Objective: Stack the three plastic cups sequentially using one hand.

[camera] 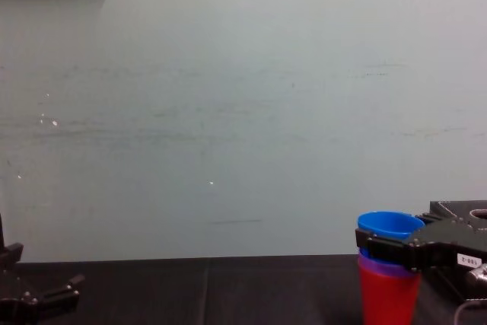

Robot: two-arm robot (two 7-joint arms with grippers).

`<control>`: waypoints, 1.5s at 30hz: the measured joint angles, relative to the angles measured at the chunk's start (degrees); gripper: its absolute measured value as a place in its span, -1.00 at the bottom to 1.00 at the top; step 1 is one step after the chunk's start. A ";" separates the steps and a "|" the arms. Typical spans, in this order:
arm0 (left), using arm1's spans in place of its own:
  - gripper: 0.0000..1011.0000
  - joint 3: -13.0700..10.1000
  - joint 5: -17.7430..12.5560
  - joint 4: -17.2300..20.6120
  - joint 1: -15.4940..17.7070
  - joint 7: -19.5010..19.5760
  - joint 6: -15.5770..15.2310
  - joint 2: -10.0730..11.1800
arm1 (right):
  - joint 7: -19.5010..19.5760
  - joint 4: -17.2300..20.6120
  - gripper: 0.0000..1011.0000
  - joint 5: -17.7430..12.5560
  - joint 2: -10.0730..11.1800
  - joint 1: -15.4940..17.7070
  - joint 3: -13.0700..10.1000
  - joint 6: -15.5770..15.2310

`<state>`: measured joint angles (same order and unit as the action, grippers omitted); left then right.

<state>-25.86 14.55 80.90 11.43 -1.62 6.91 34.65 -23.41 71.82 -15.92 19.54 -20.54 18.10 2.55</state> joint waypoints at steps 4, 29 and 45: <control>0.99 0.00 0.00 0.00 0.00 0.00 0.00 0.00 | -0.03 -0.35 0.45 0.25 -0.14 -0.03 -0.01 0.12; 0.99 0.00 0.00 0.00 0.00 0.00 0.00 0.00 | -0.65 -1.68 0.45 0.52 -0.73 -0.22 0.00 0.73; 0.99 0.00 0.00 0.00 0.00 0.00 0.00 0.00 | -0.61 -1.53 0.97 0.47 -0.66 -0.19 0.00 0.62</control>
<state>-25.86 14.55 80.90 11.43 -1.62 6.90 34.64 -24.02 70.29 -15.45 18.88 -20.73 18.10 3.17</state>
